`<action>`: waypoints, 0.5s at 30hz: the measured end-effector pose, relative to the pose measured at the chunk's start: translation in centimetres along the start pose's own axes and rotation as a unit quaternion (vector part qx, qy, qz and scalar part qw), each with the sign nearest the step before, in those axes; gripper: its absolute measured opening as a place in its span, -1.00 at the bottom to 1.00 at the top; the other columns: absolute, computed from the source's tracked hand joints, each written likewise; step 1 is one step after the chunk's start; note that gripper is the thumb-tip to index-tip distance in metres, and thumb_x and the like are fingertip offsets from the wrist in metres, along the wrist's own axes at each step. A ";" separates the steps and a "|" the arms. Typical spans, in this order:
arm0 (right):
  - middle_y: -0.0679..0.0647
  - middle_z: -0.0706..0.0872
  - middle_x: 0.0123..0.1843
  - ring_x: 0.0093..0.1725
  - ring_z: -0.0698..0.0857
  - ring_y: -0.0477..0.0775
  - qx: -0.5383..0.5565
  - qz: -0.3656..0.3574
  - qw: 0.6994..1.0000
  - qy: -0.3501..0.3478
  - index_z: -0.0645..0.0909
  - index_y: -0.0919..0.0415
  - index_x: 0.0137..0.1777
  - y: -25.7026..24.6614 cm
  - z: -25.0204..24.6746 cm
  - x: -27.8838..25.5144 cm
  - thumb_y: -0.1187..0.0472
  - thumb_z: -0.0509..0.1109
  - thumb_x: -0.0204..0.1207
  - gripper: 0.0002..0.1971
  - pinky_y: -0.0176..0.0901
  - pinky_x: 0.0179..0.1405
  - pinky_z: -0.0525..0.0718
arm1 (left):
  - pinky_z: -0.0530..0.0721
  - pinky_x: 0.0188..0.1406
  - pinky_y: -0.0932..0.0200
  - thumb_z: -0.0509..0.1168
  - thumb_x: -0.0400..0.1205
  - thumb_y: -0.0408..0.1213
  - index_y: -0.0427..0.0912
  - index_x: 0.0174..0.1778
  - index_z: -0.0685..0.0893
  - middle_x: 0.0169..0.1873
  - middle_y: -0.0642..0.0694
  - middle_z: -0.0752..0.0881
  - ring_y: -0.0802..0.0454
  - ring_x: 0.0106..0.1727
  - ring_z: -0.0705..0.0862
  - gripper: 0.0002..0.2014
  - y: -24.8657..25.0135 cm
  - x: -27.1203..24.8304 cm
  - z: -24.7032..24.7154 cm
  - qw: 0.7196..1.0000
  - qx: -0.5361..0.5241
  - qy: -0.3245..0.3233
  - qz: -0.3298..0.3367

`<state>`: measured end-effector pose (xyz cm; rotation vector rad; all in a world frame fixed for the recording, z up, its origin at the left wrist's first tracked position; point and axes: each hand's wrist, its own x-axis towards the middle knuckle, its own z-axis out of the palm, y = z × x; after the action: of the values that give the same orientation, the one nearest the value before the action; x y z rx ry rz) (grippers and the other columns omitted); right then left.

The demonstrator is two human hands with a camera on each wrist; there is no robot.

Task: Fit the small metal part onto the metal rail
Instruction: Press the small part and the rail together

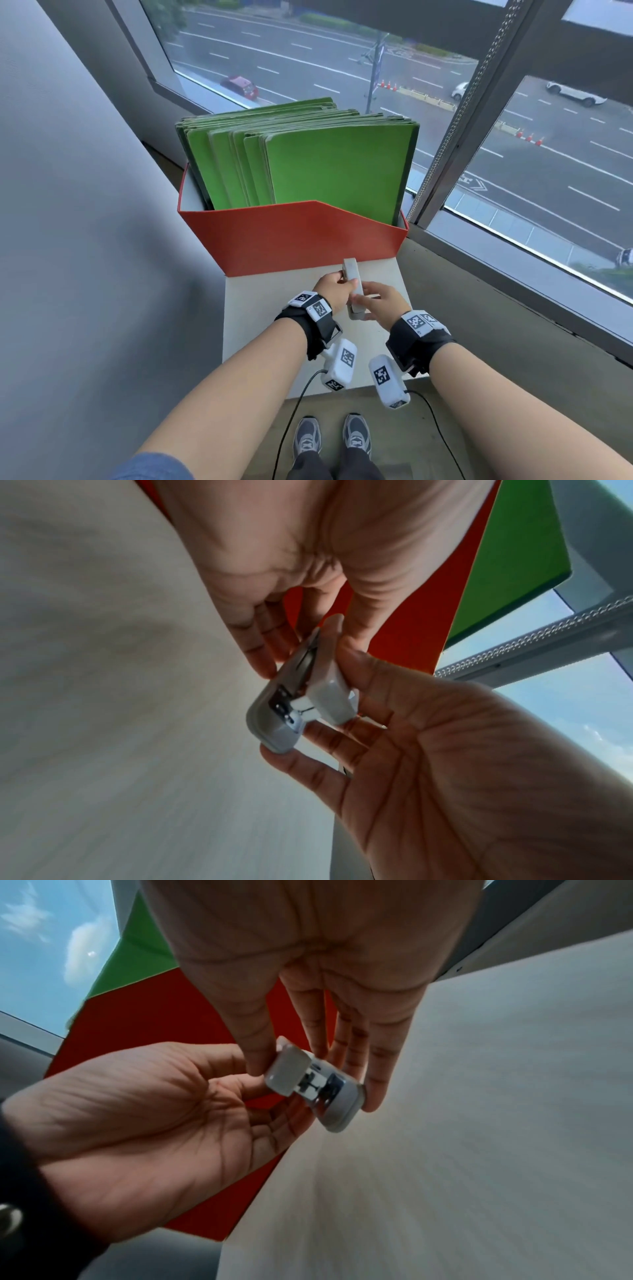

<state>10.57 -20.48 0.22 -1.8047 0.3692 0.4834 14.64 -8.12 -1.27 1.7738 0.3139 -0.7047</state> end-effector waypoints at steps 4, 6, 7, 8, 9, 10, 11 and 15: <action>0.10 0.80 -0.17 -0.19 0.74 0.07 -0.052 0.013 0.999 0.008 0.75 0.02 -0.08 0.2 -2.3 0.9 0.18 0.39 0.47 -0.88 -0.08 -0.07 0.71 | 0.73 0.22 -0.15 0.29 0.39 -0.01 -0.13 0.15 0.73 0.05 -0.24 0.83 -0.20 0.08 0.79 -0.54 0.3 2.2 2.4 1.000 0.009 0.001 -0.014; -0.01 0.74 -0.41 -0.41 0.62 -0.07 -0.066 0.022 0.998 0.006 0.68 -0.02 -0.36 0.5 -3.0 1.3 0.27 0.34 0.48 -0.76 -0.23 -0.32 0.53 | 0.74 0.20 -0.15 0.29 0.36 0.00 -0.12 0.11 0.75 0.03 -0.22 0.84 -0.20 0.05 0.80 -0.55 -0.2 3.3 3.5 1.000 0.013 0.006 -0.022; -0.05 0.70 -0.47 -0.47 0.57 -0.10 -0.071 0.022 0.997 0.007 0.62 -0.04 -0.43 0.7 -3.2 1.5 0.28 0.34 0.48 -0.71 -0.26 -0.39 0.47 | 0.74 0.20 -0.15 0.30 0.36 0.01 -0.12 0.10 0.76 0.02 -0.21 0.84 -0.20 0.05 0.80 -0.55 -0.4 3.6 3.9 0.999 0.018 0.009 -0.025; -0.07 0.68 -0.48 -0.48 0.56 -0.12 -0.079 0.024 0.997 0.009 0.59 -0.07 -0.46 0.8 -3.4 1.7 0.27 0.34 0.49 -0.69 -0.28 -0.43 0.44 | 0.73 0.20 -0.12 0.29 0.38 0.00 -0.13 0.10 0.76 0.03 -0.20 0.83 -0.20 0.05 0.79 -0.56 -0.5 3.9 4.2 0.999 0.031 0.011 -0.027; -0.09 0.66 -0.48 -0.49 0.56 -0.12 -0.085 0.022 0.996 0.013 0.56 -0.10 -0.46 1.1 -3.4 2.0 0.25 0.36 0.51 -0.67 -0.33 -0.47 0.42 | 0.72 0.21 -0.09 0.28 0.41 0.01 -0.13 0.11 0.75 0.04 -0.19 0.83 -0.20 0.06 0.78 -0.57 -0.5 4.0 4.4 0.998 0.053 0.013 -0.027; -0.11 0.62 -0.50 -0.51 0.53 -0.14 -0.093 0.023 0.995 0.017 0.52 -0.12 -0.48 1.1 -3.4 2.1 0.23 0.36 0.51 -0.65 -0.38 -0.53 0.39 | 0.71 0.21 -0.07 0.26 0.43 0.03 -0.13 0.12 0.75 0.06 -0.19 0.82 -0.20 0.07 0.77 -0.56 -0.5 4.1 4.5 0.997 0.076 0.019 -0.025; -0.11 0.58 -0.52 -0.55 0.49 -0.16 -0.100 0.018 0.995 0.021 0.49 -0.12 -0.50 1.4 -3.4 2.4 0.23 0.36 0.51 -0.63 -0.41 -0.59 0.34 | 0.70 0.22 -0.07 0.23 0.43 0.05 -0.13 0.12 0.74 0.09 -0.20 0.80 -0.21 0.08 0.75 -0.54 -0.5 4.1 4.6 0.995 0.093 0.026 -0.023; -0.08 0.61 -0.52 -0.71 0.48 -0.31 -0.123 0.007 0.992 0.007 0.50 -0.09 -0.47 1.5 -3.3 3.0 0.23 0.33 0.53 -0.65 -0.50 -0.71 0.32 | 0.66 0.20 0.00 0.19 0.53 0.01 -0.17 0.16 0.70 0.21 -0.31 0.68 -0.29 0.13 0.70 -0.57 -0.4 4.3 4.7 0.989 0.142 0.044 -0.007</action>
<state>12.89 -24.12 -1.71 -2.0463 0.3442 0.5461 16.41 -12.96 -4.99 2.0791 0.2970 -0.7093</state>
